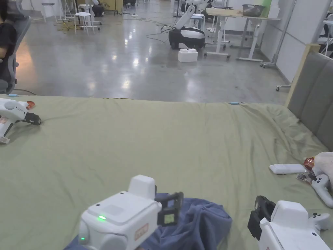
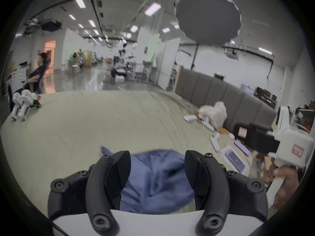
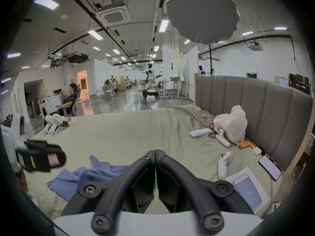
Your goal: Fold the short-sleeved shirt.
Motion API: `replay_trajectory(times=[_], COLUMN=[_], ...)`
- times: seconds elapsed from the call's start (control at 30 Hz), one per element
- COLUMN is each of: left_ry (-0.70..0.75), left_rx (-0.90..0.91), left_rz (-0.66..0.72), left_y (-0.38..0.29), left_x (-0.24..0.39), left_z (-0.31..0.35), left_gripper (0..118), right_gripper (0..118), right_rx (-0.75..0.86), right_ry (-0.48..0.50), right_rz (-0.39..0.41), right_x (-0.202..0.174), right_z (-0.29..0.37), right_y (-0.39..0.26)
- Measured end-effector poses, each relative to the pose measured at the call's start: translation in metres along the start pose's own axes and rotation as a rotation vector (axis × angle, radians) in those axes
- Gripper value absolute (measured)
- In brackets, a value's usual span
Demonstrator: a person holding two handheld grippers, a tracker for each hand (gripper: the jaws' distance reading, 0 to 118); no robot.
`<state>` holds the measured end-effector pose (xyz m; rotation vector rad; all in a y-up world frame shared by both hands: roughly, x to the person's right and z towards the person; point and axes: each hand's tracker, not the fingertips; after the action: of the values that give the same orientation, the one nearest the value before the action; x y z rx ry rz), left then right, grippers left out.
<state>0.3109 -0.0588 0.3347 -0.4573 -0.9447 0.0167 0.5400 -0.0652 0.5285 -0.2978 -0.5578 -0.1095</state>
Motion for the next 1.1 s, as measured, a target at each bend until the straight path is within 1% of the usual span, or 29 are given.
replay_trajectory(times=[0.1, 0.23, 0.27, 0.3, 0.33, 0.5, 0.63, 0.7, 0.77, 0.83, 0.93, 1.0, 1.03, 1.07, 1.1], left_ry=[0.063, 0.203, 0.231, 0.256, 0.281, 0.381, 0.410, 0.386, 0.388, 0.381, 0.346, 0.325, 0.344, 0.360, 0.357], left_rx=[0.123, 0.149, 0.159, 0.168, 0.172, 0.216, 0.197, 0.161, 0.115, 0.041, -0.109, -0.229, -0.275, -0.329, -0.383], left_rz=[-0.005, -0.047, -0.061, -0.067, -0.070, -0.052, -0.056, 0.022, 0.063, 0.096, 0.178, 0.209, 0.211, 0.186, 0.165], left_y=[0.017, 0.029, 0.029, 0.029, 0.028, 0.019, 0.010, 0.002, -0.005, -0.014, -0.029, -0.041, -0.047, -0.053, -0.060], left_x=[-0.023, -0.045, -0.051, -0.054, -0.057, -0.067, -0.074, -0.088, -0.102, -0.123, -0.153, -0.174, -0.179, -0.183, -0.186], left_z=[0.029, 0.054, 0.060, 0.063, 0.066, 0.083, 0.085, 0.084, 0.080, 0.072, 0.056, 0.042, 0.037, 0.032, 0.028], left_gripper=[69, 63, 58, 45, 36, 2, 0, 0, 0, 0, 0, 0, 1, 4, 16], right_gripper=[0, 0, 0, 0, 0, 0, 0, 0, 0, 0, 0, 0, 0, 0, 0], right_rx=[0.027, 0.074, 0.089, 0.103, 0.115, 0.205, 0.217, 0.210, 0.201, 0.180, 0.154, 0.135, 0.127, 0.117, 0.109], right_ry=[0.045, 0.089, 0.094, 0.099, 0.102, 0.083, 0.077, 0.080, 0.081, 0.085, 0.080, 0.078, 0.079, 0.079, 0.077], right_rz=[0.011, 0.033, 0.042, 0.047, 0.050, 0.087, 0.083, 0.081, 0.088, 0.090, 0.096, 0.101, 0.101, 0.101, 0.102], right_x=[-0.017, -0.045, -0.052, -0.059, -0.065, -0.088, -0.093, -0.093, -0.091, -0.088, -0.084, -0.082, -0.080, -0.079, -0.079], right_z=[-0.003, -0.005, -0.006, -0.006, -0.007, -0.008, -0.008, -0.009, -0.010, -0.014, -0.017, -0.020, -0.021, -0.022, -0.023], right_y=[0.012, 0.028, 0.031, 0.033, 0.035, 0.038, 0.036, 0.036, 0.036, 0.035, 0.031, 0.028, 0.026, 0.024, 0.022])
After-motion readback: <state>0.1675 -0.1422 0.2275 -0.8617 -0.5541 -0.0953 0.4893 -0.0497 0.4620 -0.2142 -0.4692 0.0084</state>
